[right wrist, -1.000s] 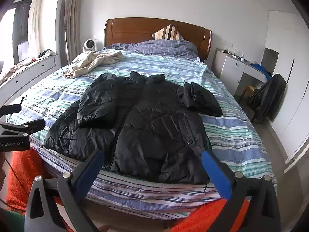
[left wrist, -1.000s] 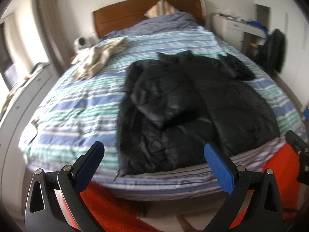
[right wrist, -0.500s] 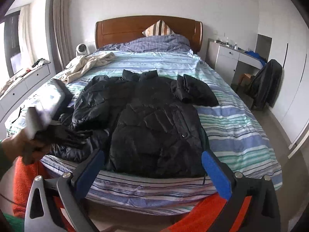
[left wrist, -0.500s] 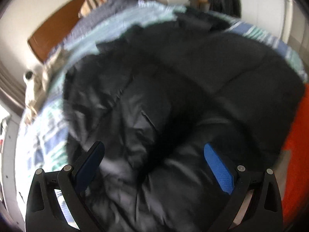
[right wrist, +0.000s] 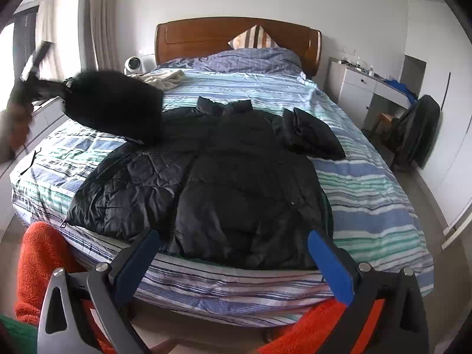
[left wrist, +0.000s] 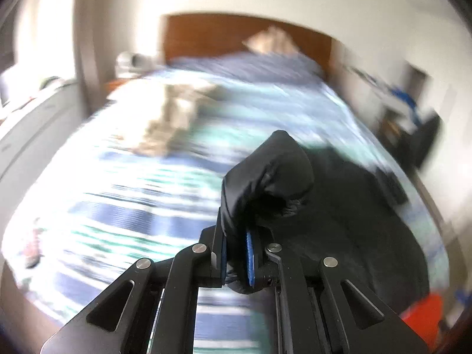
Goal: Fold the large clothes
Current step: 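Grasp a black jacket sleeve with the left tool and spread it outward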
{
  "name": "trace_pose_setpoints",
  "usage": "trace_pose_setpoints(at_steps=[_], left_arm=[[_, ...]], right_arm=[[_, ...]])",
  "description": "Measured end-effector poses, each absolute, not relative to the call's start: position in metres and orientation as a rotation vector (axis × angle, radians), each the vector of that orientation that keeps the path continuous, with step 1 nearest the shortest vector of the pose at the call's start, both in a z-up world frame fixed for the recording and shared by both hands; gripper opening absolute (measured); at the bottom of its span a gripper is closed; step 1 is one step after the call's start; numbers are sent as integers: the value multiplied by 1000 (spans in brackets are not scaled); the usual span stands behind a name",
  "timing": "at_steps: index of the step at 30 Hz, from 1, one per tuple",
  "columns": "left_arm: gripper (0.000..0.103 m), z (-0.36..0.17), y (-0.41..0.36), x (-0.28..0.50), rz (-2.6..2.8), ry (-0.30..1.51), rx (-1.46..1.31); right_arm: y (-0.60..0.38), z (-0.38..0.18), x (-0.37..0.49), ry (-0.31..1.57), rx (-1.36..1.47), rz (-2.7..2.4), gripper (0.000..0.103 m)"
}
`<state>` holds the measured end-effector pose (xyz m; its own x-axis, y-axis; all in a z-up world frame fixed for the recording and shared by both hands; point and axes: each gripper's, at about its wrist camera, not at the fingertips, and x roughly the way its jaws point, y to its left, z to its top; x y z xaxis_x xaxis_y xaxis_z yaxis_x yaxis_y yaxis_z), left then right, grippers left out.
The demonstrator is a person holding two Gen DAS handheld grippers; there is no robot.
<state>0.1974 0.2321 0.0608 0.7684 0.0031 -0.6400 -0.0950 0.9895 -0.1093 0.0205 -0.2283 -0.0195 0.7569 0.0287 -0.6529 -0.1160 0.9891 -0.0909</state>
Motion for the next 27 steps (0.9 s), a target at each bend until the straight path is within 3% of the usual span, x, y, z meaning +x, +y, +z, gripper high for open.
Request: trace_pose_setpoints(at_steps=[2,6,10,11,13,16,21,27], left_arm=[[10,69,296,200,225,658,-145],[31,48,388,209,520,680,-162],[31,25,441,196,639,696,-302],[34,22,438,191,638,693,-321],[59,14,411,174,613,695,-311],[79,8,364,158,540,687,-245],[89,2,280,129,325,701,-209],[90,-17,180,101,165,715,-182]], right_arm=[[-224,-21,23,715,-128,94,103],[-213,-23,23,723,-151,120,103],[-212,-18,15,703,-180,106,103],[-214,-18,15,706,-177,100,103],[-221,-20,19,715,-163,90,103],[-239,-17,29,698,-157,76,103],[-306,3,88,541,-215,43,103],[-356,-18,244,620,-311,3,103]])
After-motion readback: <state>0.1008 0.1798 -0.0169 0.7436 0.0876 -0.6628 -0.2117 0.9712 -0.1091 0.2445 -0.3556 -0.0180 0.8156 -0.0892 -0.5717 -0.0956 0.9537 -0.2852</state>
